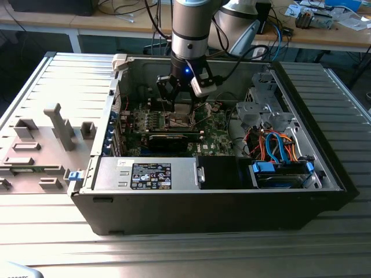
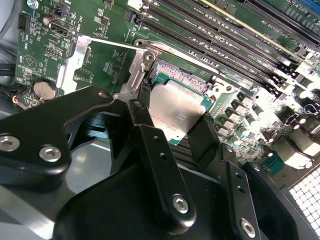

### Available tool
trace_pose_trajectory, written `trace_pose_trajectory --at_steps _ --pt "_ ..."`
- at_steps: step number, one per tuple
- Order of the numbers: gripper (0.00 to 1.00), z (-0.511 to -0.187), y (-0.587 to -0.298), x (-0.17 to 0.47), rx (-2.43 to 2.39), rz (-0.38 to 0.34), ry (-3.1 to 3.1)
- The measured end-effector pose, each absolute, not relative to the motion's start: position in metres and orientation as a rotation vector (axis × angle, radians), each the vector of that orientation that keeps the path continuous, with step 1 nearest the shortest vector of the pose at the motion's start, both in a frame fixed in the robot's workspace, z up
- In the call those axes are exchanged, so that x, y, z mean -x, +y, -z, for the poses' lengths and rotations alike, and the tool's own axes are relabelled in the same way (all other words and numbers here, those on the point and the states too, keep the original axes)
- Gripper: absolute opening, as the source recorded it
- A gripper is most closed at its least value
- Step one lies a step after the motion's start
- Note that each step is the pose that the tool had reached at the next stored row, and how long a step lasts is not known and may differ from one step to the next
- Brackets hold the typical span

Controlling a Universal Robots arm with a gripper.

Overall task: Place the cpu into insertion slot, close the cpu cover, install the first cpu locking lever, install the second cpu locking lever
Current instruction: 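Place the cpu into insertion slot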

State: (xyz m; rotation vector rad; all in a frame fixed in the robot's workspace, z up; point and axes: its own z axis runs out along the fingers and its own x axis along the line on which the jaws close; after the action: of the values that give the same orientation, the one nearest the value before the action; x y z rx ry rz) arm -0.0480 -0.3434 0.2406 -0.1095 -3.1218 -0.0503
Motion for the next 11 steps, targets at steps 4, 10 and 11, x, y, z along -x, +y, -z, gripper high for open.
trace_pose_trajectory --at_steps 4,10,11 --pt "0.54 -0.2403 -0.3434 0.048 0.127 0.05 -3.121" --pt "0.54 -0.2398 -0.3434 0.048 0.144 0.051 -3.121" --pt "0.54 -0.2397 -0.3434 0.048 0.147 0.051 -3.121"
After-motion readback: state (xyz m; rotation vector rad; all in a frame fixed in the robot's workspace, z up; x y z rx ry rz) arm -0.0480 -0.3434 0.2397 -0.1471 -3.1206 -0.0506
